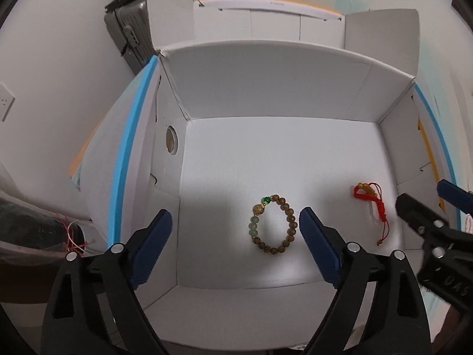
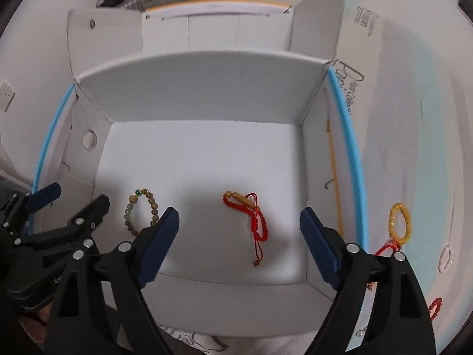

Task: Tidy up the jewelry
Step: 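Withdraw both tools from the box back over the bed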

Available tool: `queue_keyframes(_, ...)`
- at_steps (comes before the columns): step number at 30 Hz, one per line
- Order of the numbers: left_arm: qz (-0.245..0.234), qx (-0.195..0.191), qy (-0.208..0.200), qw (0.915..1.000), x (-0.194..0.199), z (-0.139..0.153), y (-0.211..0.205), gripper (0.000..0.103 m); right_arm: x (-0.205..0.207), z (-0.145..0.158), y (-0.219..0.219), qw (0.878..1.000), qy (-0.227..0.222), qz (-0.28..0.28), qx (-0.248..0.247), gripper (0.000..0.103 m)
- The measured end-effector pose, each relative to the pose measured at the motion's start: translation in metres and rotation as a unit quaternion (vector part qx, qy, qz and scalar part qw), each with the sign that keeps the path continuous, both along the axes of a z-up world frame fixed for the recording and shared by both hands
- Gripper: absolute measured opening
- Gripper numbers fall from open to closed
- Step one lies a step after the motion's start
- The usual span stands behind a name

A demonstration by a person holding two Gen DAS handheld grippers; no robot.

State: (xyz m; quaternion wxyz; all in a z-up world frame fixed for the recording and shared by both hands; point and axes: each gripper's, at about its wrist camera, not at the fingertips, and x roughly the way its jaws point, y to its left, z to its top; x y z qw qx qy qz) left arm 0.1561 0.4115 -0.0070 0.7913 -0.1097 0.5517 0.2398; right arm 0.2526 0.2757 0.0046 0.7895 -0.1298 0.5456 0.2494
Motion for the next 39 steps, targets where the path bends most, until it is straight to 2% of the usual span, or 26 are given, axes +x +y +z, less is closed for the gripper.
queue_keyframes(8,-0.003,-0.006,-0.029,0.9996,-0.016,0.006,-0.017,0.097,-0.029,0.021,-0.021,0.999,-0.038,-0.012,0.016,0.087)
queue_keyframes(11,-0.004,-0.008,-0.040,0.9991,-0.016,0.013,-0.025,0.097,-0.033,0.028,-0.032,0.998,-0.056,-0.019,0.022,0.087)
queue_keyframes(14,-0.007,-0.009,-0.052,0.9986,-0.016,0.023,-0.034,0.097,-0.041,0.041,-0.050,0.995,-0.092,-0.021,0.026,0.087)
queue_keyframes(24,-0.043,0.007,-0.089,0.9951,-0.012,0.050,-0.086,0.097,-0.055,0.056,-0.100,0.992,-0.113,-0.041,0.035,0.087)
queue_keyframes(31,-0.084,0.002,-0.107,0.9907,-0.008,0.058,-0.131,0.097,-0.063,0.064,-0.163,0.988,-0.141,-0.060,0.024,0.087)
queue_keyframes(39,-0.135,-0.006,-0.109,0.9847,0.002,0.048,-0.196,0.097,-0.060,0.060,-0.258,0.983,-0.140,-0.120,0.016,0.087)
